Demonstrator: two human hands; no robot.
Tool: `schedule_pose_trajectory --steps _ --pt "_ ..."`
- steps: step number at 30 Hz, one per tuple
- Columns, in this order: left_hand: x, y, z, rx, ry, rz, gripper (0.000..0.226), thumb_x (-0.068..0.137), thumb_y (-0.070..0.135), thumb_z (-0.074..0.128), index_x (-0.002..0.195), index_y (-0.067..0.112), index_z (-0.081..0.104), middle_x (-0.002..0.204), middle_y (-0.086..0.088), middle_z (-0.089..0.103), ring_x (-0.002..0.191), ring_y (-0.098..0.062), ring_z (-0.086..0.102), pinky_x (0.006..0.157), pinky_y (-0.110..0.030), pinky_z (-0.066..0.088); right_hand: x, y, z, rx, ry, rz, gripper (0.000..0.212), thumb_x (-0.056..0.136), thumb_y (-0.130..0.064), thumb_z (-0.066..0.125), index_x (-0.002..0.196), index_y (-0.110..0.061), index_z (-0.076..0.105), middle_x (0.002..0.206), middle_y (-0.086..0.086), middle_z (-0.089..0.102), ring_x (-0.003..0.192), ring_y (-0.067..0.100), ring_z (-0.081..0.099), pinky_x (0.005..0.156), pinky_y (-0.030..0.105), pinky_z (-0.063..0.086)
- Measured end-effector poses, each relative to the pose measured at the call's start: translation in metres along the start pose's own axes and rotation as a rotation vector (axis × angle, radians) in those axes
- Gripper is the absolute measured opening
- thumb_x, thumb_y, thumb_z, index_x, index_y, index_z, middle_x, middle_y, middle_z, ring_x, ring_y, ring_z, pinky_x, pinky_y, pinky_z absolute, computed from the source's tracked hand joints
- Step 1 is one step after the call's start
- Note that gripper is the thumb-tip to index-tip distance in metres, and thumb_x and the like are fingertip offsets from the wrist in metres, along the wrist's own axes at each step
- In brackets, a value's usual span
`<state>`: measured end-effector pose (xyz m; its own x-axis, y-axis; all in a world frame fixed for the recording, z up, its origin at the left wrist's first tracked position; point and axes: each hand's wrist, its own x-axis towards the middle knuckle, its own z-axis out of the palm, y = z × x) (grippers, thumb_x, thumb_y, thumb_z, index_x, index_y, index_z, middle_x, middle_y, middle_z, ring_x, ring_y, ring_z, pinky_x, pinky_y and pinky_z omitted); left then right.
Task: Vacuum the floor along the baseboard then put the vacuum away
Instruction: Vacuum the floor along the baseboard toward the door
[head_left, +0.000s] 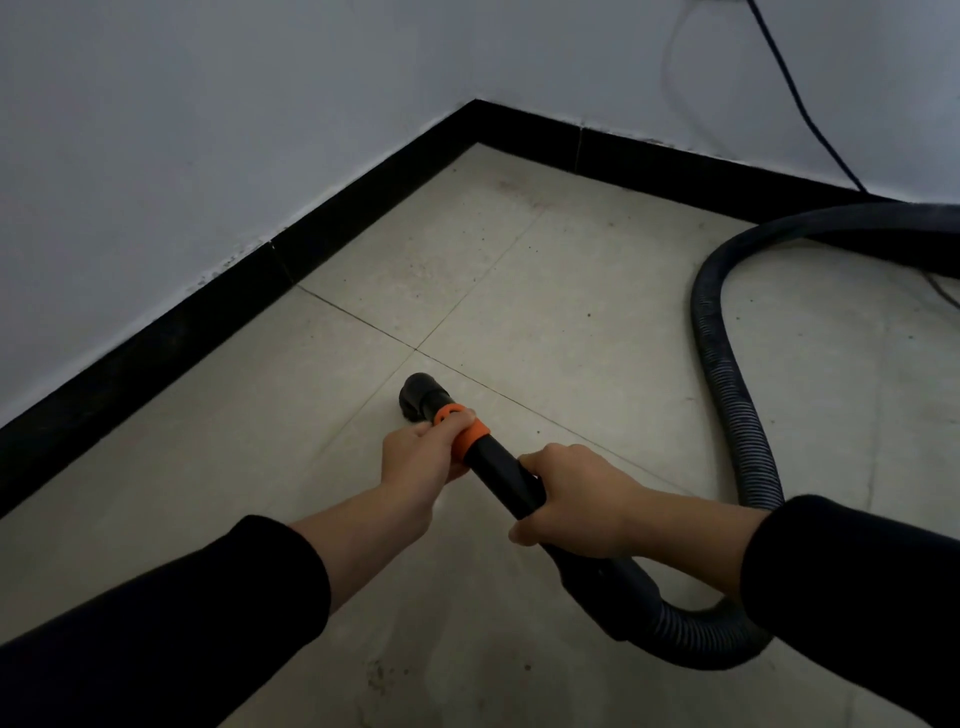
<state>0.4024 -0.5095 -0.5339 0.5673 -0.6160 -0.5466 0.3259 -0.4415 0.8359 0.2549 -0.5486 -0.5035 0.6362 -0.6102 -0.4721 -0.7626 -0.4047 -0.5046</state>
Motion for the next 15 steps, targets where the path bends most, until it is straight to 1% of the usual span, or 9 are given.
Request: schedule_pose_trajectory --steps 3,6,9,12,15 --pt "0.006 0.004 0.007 0.02 -0.022 -0.001 0.017 0.083 0.02 0.073 0.079 0.008 0.063 0.087 -0.014 0.066 0.081 -0.025 0.069 0.08 -0.035 0.058 0.005 0.006 0.003 -0.005 0.02 0.024 0.028 0.075 -0.031 0.072 0.093 -0.017 0.056 0.08 0.0 0.06 0.071 0.017 0.062 0.062 0.03 0.054" --pt "0.011 0.008 0.017 0.052 -0.047 -0.003 0.014 0.084 0.018 0.072 0.078 0.01 0.061 0.086 -0.013 0.065 0.078 -0.023 0.067 0.076 -0.032 0.058 0.01 0.01 0.005 0.006 0.018 0.051 0.03 0.076 -0.03 0.069 0.098 -0.017 0.053 0.086 0.002 0.058 0.075 0.018 0.061 0.067 0.032 0.055" --pt "0.019 0.01 0.022 0.088 -0.071 -0.01 0.014 0.084 0.016 0.072 0.079 0.01 0.06 0.085 -0.011 0.062 0.074 -0.021 0.066 0.074 -0.031 0.058 0.014 0.012 0.008 0.023 0.028 0.071 0.029 0.078 -0.029 0.067 0.097 -0.017 0.049 0.086 0.002 0.055 0.075 0.018 0.059 0.066 0.033 0.054" --pt "0.029 0.01 0.018 0.116 -0.097 -0.024 0.015 0.083 0.017 0.073 0.086 0.009 0.06 0.091 -0.012 0.063 0.079 -0.022 0.067 0.072 -0.03 0.058 0.016 0.009 0.012 0.012 0.031 0.081 0.028 0.079 -0.028 0.066 0.094 -0.018 0.045 0.083 0.0 0.052 0.073 0.018 0.057 0.06 0.03 0.05" --pt "0.034 0.012 0.016 0.114 -0.114 -0.014 0.016 0.082 0.018 0.074 0.082 0.011 0.059 0.092 -0.012 0.063 0.079 -0.022 0.067 0.071 -0.029 0.058 0.02 0.003 0.016 0.015 0.062 0.092 0.027 0.079 -0.029 0.065 0.093 -0.018 0.045 0.081 -0.001 0.05 0.074 0.019 0.057 0.059 0.029 0.047"
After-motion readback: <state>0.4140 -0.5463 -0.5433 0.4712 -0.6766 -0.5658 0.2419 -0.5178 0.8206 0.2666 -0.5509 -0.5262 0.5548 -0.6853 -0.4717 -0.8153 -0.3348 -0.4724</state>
